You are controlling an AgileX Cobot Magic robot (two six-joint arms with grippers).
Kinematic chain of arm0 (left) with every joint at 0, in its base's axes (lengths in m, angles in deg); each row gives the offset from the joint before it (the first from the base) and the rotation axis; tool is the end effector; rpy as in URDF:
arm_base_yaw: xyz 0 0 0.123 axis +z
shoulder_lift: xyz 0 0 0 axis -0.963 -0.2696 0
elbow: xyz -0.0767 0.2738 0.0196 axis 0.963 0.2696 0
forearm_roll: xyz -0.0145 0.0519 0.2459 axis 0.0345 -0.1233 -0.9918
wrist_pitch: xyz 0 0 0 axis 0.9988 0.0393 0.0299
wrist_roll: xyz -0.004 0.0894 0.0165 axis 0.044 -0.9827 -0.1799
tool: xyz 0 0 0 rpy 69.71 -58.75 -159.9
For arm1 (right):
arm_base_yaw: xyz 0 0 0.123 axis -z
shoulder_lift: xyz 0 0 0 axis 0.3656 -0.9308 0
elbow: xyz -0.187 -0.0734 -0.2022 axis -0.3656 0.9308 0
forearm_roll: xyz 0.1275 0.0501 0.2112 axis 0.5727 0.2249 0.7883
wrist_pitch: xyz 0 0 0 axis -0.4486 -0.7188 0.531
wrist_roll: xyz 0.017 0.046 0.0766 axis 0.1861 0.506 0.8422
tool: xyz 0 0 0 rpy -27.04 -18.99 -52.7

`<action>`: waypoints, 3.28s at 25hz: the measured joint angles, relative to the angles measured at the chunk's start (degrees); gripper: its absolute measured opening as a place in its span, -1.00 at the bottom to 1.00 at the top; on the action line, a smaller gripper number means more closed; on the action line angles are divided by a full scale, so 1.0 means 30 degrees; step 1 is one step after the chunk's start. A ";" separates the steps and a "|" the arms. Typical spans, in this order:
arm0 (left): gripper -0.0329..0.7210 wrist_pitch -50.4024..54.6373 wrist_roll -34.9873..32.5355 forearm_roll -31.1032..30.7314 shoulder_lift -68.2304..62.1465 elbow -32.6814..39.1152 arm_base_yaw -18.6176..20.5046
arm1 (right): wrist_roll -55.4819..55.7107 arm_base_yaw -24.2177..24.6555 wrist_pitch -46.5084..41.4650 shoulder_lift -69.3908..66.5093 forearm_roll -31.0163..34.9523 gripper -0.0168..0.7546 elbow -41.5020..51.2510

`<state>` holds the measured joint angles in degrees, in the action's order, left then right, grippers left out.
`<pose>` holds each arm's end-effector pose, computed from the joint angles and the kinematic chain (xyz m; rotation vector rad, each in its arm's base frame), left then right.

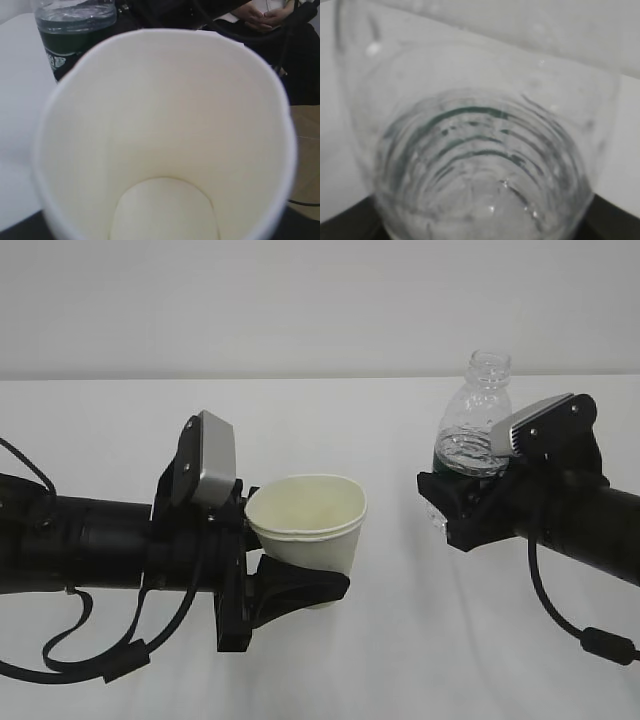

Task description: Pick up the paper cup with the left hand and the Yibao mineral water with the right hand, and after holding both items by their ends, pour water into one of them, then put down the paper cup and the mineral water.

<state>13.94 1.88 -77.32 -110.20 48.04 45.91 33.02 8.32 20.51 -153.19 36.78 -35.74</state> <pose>0.2401 -0.2093 0.1497 1.2474 1.5301 -0.9980 0.2807 0.0926 0.1461 -0.5724 1.8193 0.3203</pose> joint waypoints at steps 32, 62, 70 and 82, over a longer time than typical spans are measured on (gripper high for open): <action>0.23 0.0100 0.0000 0.0073 0.0000 0.0000 -0.0626 | 0.0498 0.0000 -0.2558 0.2547 -0.2060 0.30 -0.0263; 0.23 0.0100 0.0000 0.0073 0.0000 0.0000 -0.0993 | 0.2112 0.0000 -0.4316 0.2719 -0.8927 0.30 -0.2634; 0.23 0.0100 0.0000 0.0073 0.0000 0.0000 -0.0993 | 0.2112 0.0000 -0.4272 0.2719 -1.0281 0.30 -0.3491; 0.23 0.0100 0.0000 0.0073 0.0000 0.0000 -0.0993 | 0.0300 0.0000 -0.4336 0.2719 -1.0729 0.30 -0.3620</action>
<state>14.24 1.88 -77.10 -110.20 48.04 42.93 33.92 8.32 7.50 -145.04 4.59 -46.60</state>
